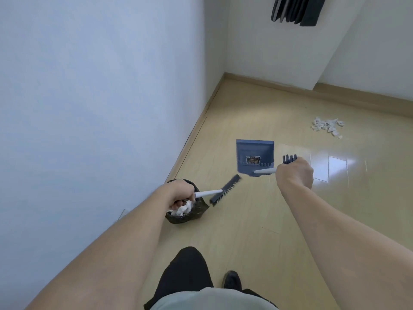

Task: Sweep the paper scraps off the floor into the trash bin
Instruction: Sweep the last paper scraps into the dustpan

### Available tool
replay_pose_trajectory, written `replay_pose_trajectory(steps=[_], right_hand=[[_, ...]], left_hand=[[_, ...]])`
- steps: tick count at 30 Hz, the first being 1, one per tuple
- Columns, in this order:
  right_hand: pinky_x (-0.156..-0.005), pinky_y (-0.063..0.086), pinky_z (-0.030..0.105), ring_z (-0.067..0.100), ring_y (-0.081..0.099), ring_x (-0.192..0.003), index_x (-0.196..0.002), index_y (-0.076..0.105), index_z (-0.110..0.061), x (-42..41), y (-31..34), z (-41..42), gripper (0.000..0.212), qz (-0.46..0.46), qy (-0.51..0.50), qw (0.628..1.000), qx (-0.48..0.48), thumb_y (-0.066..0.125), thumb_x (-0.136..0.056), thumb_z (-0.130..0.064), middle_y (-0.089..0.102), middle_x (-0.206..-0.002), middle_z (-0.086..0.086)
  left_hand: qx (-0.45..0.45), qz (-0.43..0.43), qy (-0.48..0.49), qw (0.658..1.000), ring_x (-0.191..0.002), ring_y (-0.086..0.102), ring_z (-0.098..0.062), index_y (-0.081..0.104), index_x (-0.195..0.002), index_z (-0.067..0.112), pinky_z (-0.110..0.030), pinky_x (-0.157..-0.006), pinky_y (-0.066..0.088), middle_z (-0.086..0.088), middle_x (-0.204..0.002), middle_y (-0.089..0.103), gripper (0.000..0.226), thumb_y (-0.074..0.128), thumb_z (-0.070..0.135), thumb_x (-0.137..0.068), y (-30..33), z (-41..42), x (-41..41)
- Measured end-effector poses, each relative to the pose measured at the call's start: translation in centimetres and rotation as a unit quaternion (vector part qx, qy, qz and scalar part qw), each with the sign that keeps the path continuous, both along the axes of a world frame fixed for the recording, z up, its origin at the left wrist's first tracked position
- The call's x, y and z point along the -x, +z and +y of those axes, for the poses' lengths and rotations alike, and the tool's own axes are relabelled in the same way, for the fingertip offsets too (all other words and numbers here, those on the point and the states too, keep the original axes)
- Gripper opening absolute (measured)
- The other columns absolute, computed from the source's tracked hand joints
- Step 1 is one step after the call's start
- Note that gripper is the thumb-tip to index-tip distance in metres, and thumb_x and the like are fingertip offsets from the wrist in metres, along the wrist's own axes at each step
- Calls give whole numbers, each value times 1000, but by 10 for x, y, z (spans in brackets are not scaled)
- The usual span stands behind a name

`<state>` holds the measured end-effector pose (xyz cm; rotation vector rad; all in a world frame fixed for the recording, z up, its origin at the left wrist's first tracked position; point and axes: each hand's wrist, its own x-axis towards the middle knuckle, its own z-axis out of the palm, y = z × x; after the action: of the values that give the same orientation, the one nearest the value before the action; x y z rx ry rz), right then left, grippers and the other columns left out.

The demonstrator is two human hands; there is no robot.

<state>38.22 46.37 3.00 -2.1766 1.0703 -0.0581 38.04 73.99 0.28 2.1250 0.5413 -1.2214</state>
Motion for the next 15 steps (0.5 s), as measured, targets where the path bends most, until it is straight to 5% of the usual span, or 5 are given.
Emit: replay_pose_trajectory(steps=[5, 9, 15], right_hand=[[-78, 47, 33, 27, 55, -85, -100, 57, -13, -47, -3, 4, 14, -15, -9, 999, -44, 53, -86, -10, 59, -98, 5], [-77, 45, 32, 27, 53, -83, -95, 54, -16, -90, -13, 20, 9, 0, 6, 999, -48, 53, -87, -11, 55, -94, 3], [-72, 40, 28, 26, 53, -82, -95, 55, -17, -156, -41, 61, 9, 18, 38, 998, -50, 54, -88, -12, 55, -93, 2]], left_hand=[[-22, -50, -20, 998, -48, 30, -17, 49, -74, 8, -24, -47, 24, -7, -63, 39, 14, 53, 5, -88, 3, 2, -39], [-56, -76, -55, 994, -50, 36, -21, 50, -81, 4, -27, -43, 30, -10, -66, 43, 7, 51, 4, -88, -3, 18, -82], [-70, -48, 18, 996, -49, 37, -20, 58, -94, 2, -24, -45, 31, -10, -68, 47, 14, 57, 9, -82, -29, 67, -140]])
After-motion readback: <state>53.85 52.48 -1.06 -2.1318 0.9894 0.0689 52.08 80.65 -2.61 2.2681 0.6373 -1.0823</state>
